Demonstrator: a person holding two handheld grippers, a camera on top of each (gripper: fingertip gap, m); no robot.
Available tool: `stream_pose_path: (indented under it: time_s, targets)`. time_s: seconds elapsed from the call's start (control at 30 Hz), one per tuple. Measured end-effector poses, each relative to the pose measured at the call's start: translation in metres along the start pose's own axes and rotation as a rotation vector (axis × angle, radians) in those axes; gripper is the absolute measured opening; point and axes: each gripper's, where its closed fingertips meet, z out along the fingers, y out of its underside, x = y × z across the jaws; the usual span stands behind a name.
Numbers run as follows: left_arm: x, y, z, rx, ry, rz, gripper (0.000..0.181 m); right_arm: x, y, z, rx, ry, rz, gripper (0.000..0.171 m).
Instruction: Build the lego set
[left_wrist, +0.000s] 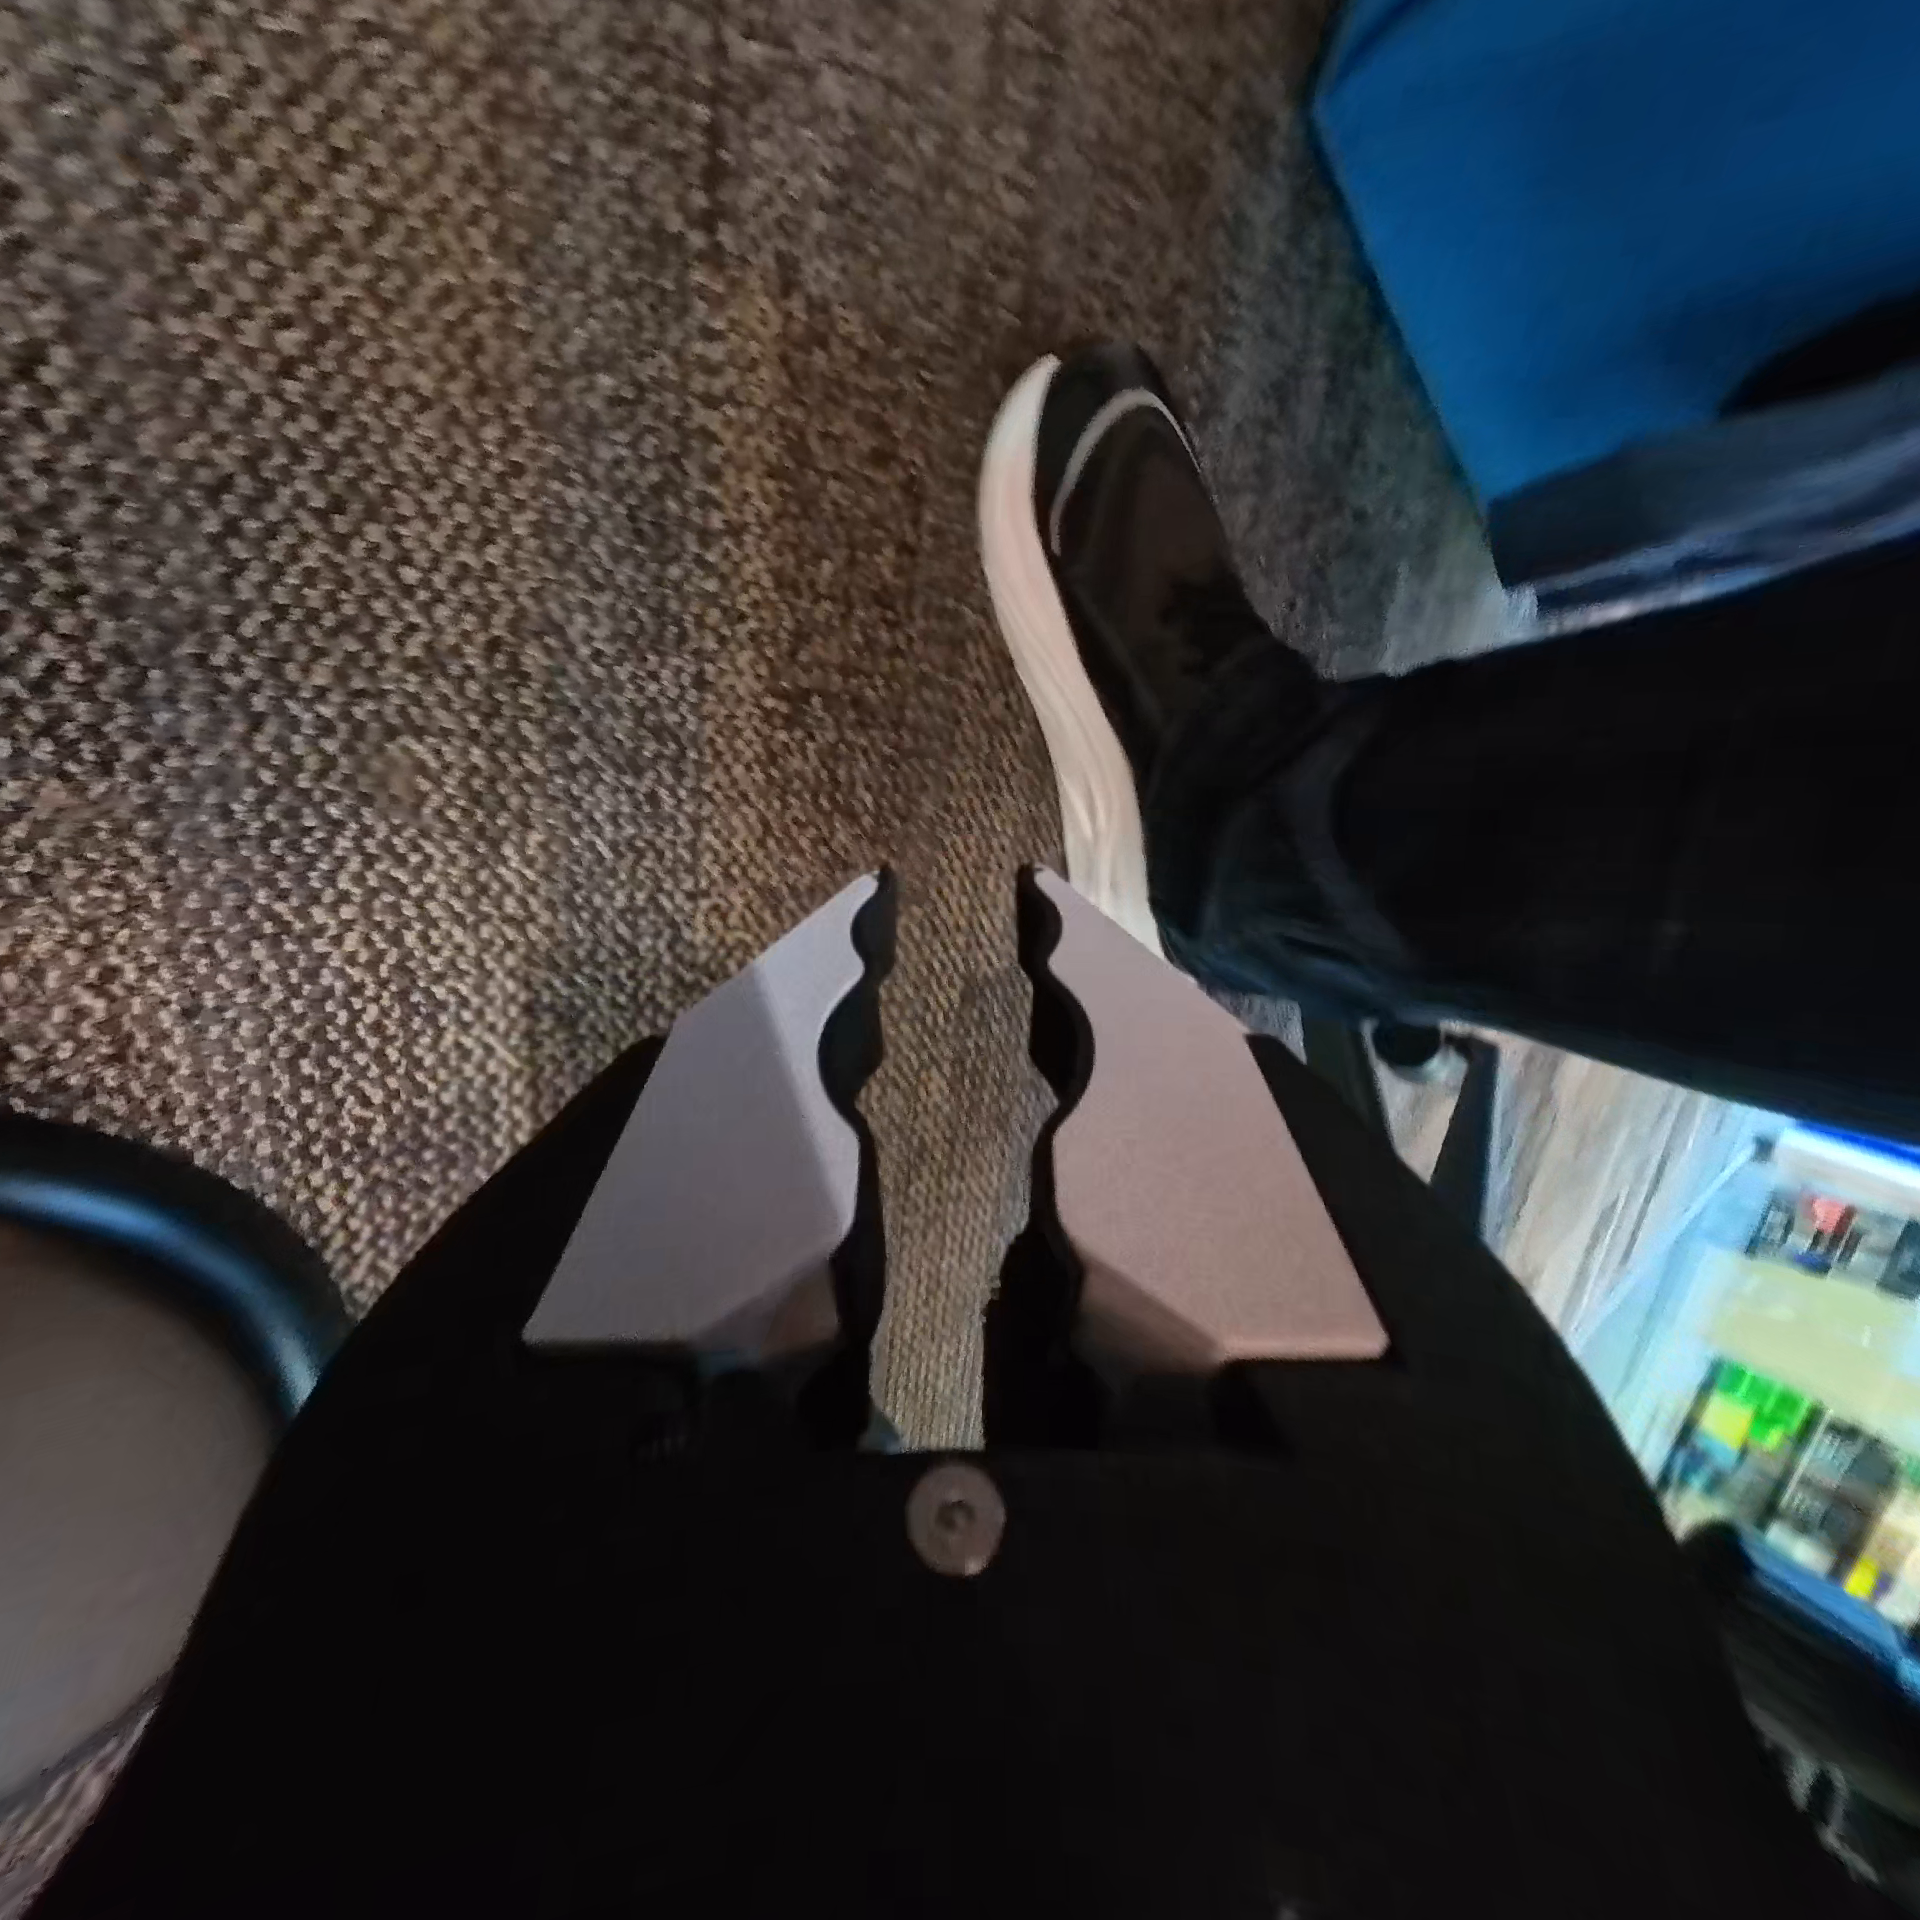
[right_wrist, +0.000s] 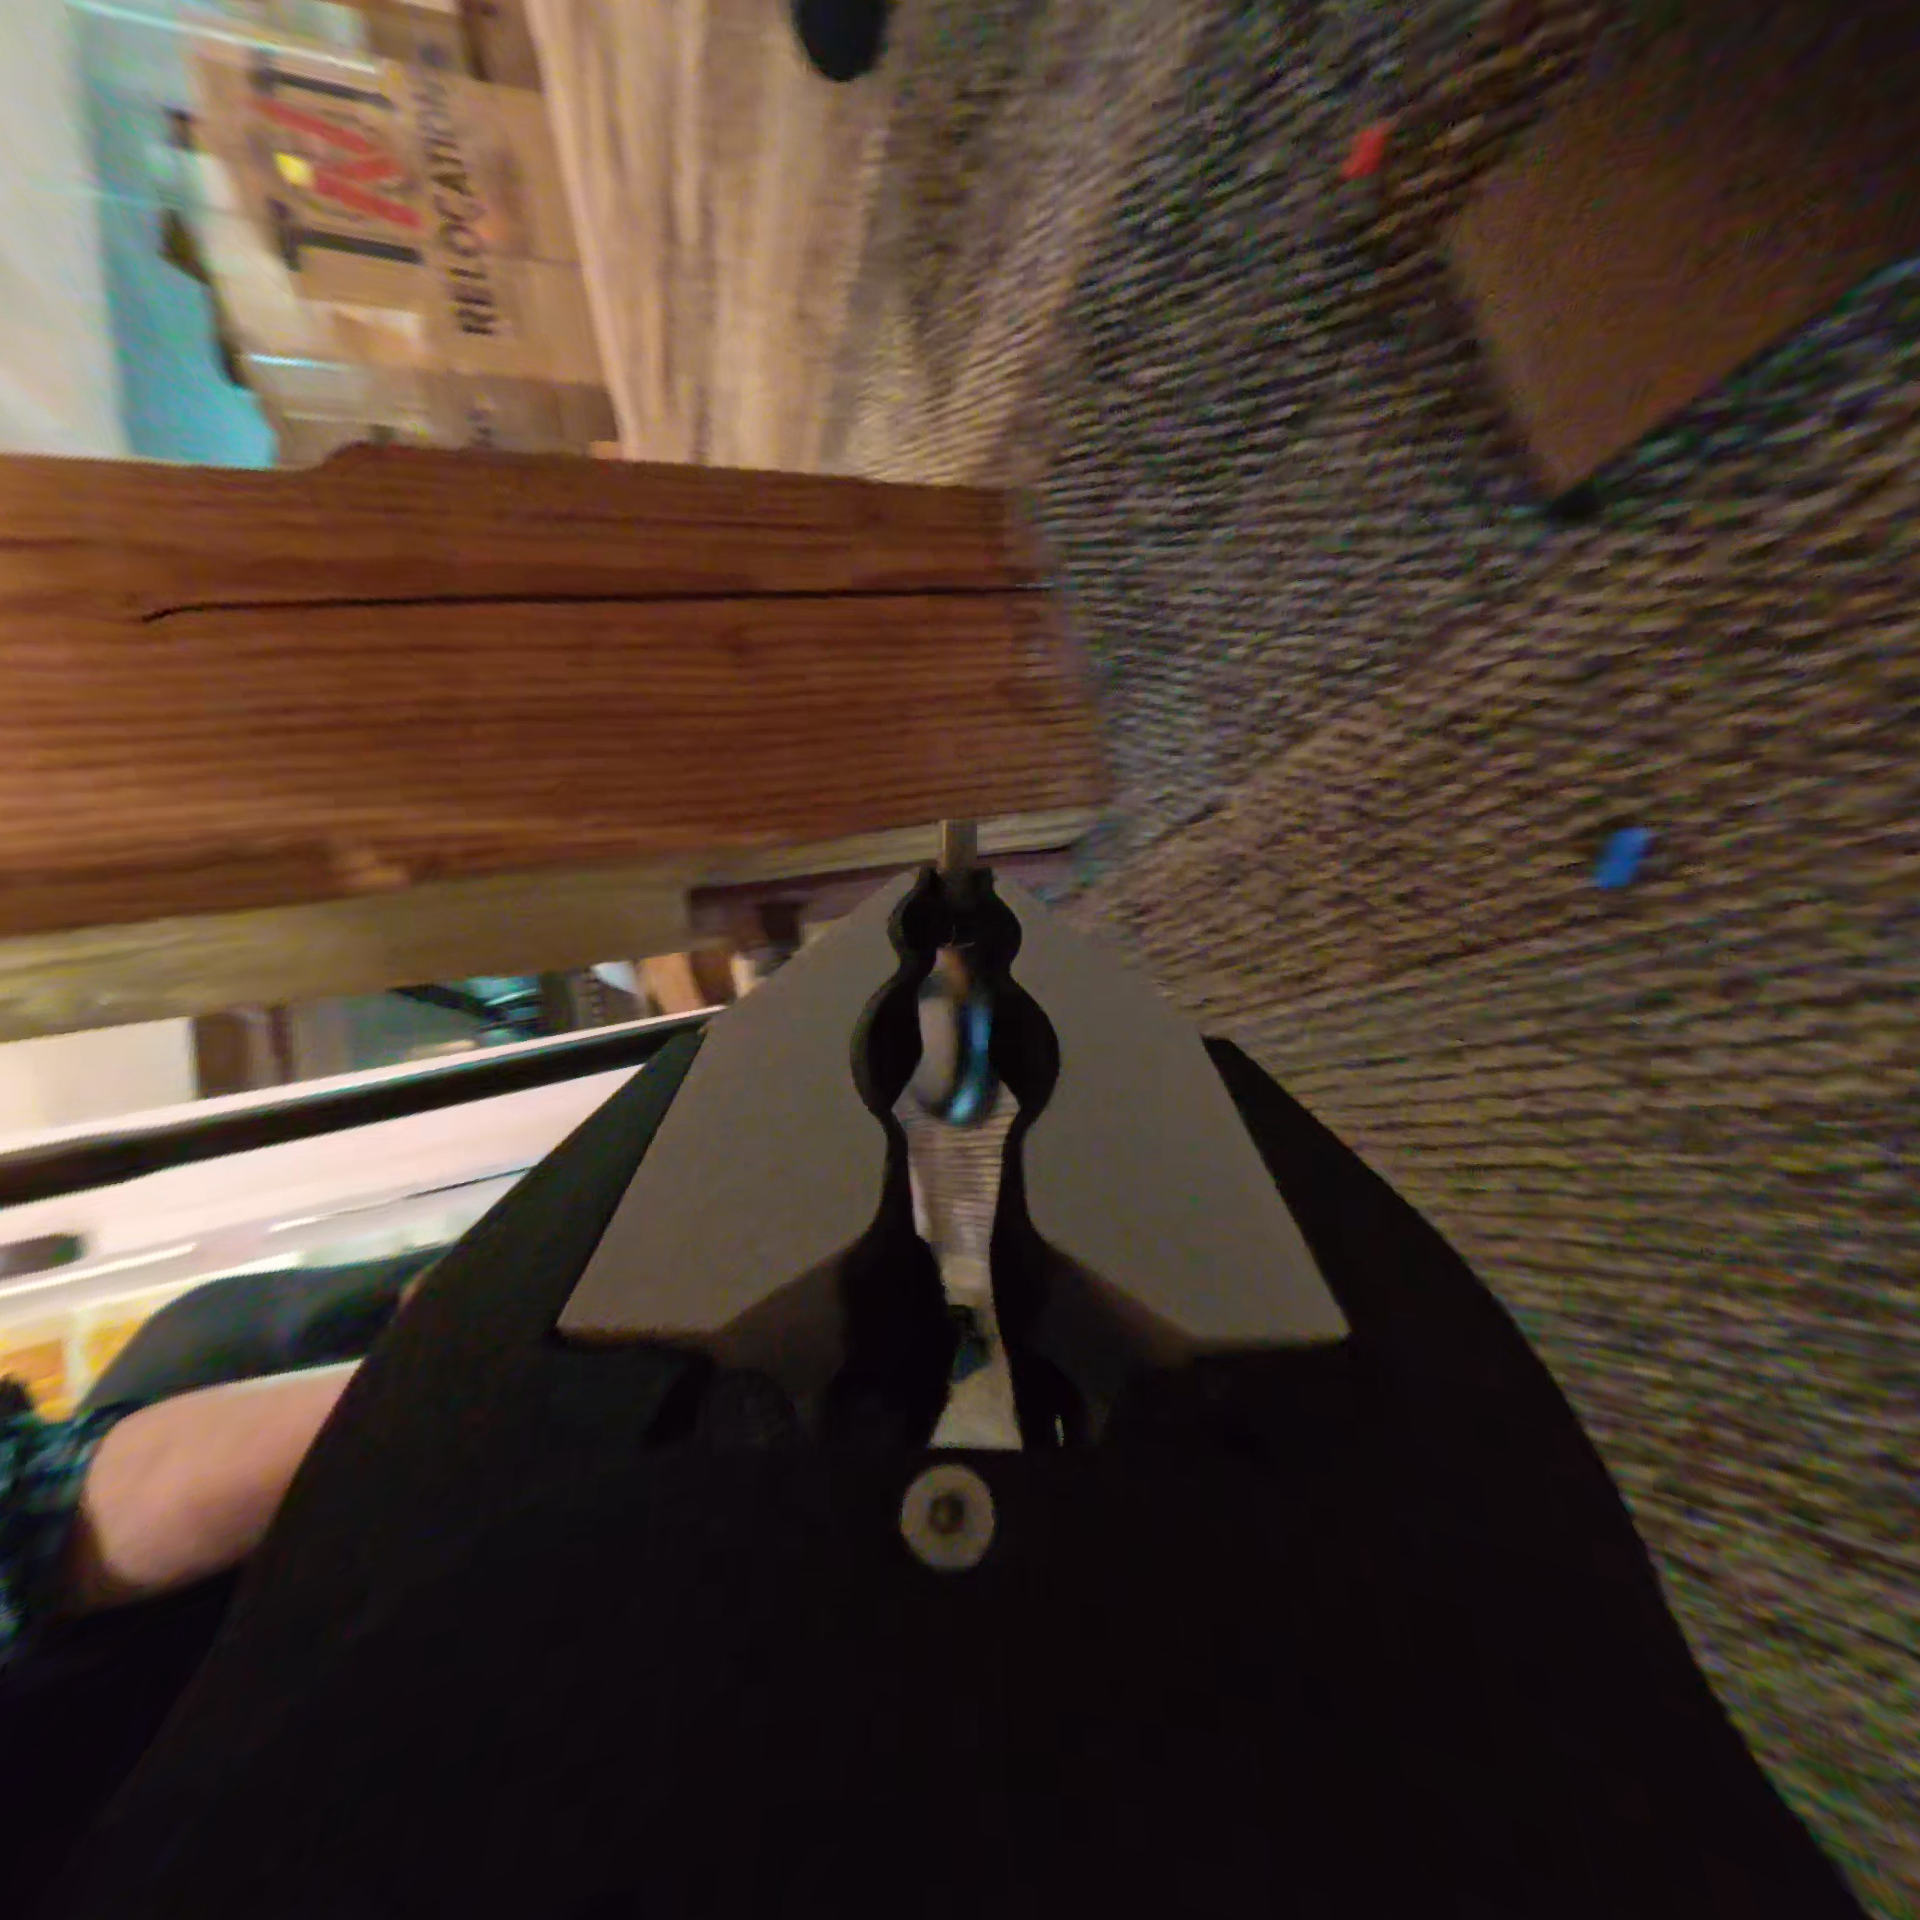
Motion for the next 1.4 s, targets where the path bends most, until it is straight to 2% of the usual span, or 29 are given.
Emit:
stream_pose_path:
  time_s: [0.03, 0.2, 0.37, 0.5, 0.63, 0.8, 0.9, 1.03, 1.13, 1.2, 1.27, 1.33, 1.4]
  targets:
    - [0.006, 0.002, -0.003, -0.011, 0.0, 0.015, 0.021, -0.019, 0.008, -0.001, 0.015, -0.047, 0.008, 0.004]
    - [0.024, 0.017, -0.025, -0.102, -0.024, 0.131, 0.021, -0.123, 0.054, -0.017, 0.087, -0.232, 0.005, 0.005]
    - [0.034, 0.025, -0.071, -0.129, -0.092, 0.202, 0.021, -0.244, 0.115, -0.039, 0.081, -0.348, -0.083, 0.005]
    - [0.067, 0.034, -0.121, -0.047, -0.102, 0.122, 0.021, -0.339, 0.16, -0.067, 0.113, -0.449, -0.125, 0.005]
    - [0.113, 0.061, -0.159, 0.018, -0.072, 0.065, 0.021, -0.425, 0.207, -0.094, 0.142, -0.581, -0.14, 0.005]
    - [0.153, 0.1, -0.182, 0.066, -0.056, 0.003, 0.022, -0.509, 0.25, -0.132, 0.181, -0.725, -0.136, 0.005]
    - [0.163, 0.106, -0.186, 0.062, -0.057, -0.012, 0.022, -0.554, 0.261, -0.168, 0.222, -0.759, -0.176, 0.005]
    - [0.164, 0.085, -0.193, 0.089, -0.069, 0.011, 0.022, -0.61, 0.255, -0.233, 0.33, -0.641, -0.36, 0.005]
    - [0.161, 0.074, -0.196, 0.113, -0.075, 0.018, 0.022, -0.628, 0.226, -0.291, 0.474, -0.41, -0.507, 0.005]
    - [0.159, 0.073, -0.196, 0.118, -0.078, 0.02, 0.022, -0.615, 0.197, -0.33, 0.574, -0.173, -0.589, 0.005]
    - [0.157, 0.074, -0.197, 0.118, -0.084, 0.024, 0.022, -0.591, 0.173, -0.367, 0.622, -0.004, -0.559, 0.005]
    - [0.154, 0.074, -0.2, 0.124, -0.085, 0.024, 0.022, -0.546, 0.15, -0.409, 0.668, 0.309, -0.567, 0.005]
    - [0.151, 0.073, -0.203, 0.138, -0.086, 0.019, 0.022, -0.503, 0.144, -0.44, 0.647, 0.491, -0.504, 0.005]
